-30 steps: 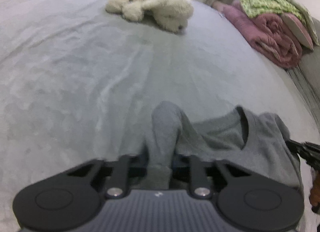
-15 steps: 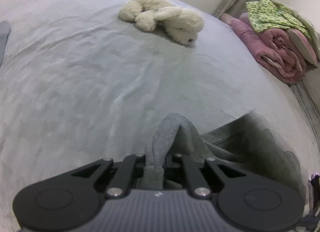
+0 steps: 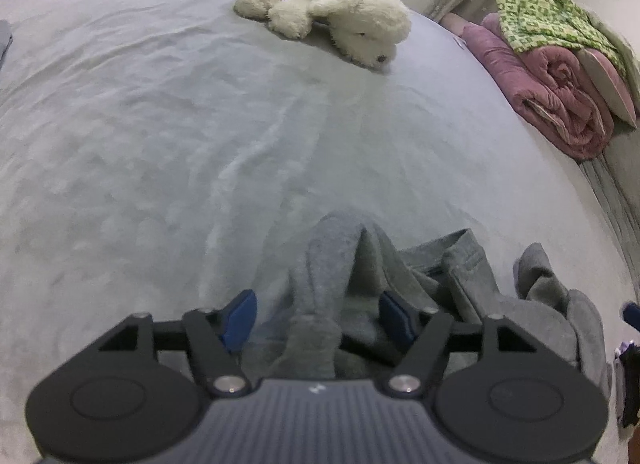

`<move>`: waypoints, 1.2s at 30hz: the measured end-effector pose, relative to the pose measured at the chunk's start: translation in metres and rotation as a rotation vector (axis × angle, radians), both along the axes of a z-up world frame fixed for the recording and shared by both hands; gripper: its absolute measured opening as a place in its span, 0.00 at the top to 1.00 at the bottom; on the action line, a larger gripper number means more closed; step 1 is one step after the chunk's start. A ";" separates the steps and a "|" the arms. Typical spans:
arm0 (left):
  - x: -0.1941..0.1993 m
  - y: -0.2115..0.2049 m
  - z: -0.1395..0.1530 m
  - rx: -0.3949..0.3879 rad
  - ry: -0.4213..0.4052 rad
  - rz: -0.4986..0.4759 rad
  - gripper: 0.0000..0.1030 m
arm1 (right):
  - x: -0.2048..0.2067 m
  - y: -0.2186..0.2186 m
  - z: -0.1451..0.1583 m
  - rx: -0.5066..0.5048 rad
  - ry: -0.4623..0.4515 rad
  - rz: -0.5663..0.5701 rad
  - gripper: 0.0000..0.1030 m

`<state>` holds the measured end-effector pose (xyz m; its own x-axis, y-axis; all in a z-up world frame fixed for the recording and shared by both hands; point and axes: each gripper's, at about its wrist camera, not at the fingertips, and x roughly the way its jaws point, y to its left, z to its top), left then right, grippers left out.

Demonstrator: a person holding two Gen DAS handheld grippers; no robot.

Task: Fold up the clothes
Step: 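Grasp a shirt edge with the left gripper while the right gripper holds, then lift the grey T-shirt high with both grippers to unfurl it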

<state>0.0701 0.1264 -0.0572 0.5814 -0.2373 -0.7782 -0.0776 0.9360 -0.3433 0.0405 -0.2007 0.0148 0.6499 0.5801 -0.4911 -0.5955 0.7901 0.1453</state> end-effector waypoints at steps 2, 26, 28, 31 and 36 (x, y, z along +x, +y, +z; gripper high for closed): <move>-0.001 -0.004 -0.001 0.017 -0.004 -0.011 0.32 | 0.012 0.001 -0.011 0.019 0.076 0.011 0.34; -0.017 0.014 0.035 0.061 -0.182 -0.014 0.98 | -0.021 0.005 0.018 -0.090 -0.125 -0.089 0.96; -0.018 0.013 0.036 0.065 -0.185 -0.011 0.98 | -0.024 0.010 0.016 -0.105 -0.134 -0.083 0.96; -0.020 0.012 0.039 0.069 -0.193 0.000 0.98 | -0.028 0.012 0.022 -0.111 -0.180 -0.126 0.96; -0.028 0.015 0.054 0.076 -0.255 0.018 0.98 | -0.040 0.011 0.030 -0.190 -0.326 -0.306 0.96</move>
<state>0.0421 0.1416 -0.0028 0.7644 -0.1720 -0.6214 -0.0143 0.9590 -0.2830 0.0008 -0.1893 0.0451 0.9140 0.2583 -0.3127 -0.3225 0.9304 -0.1741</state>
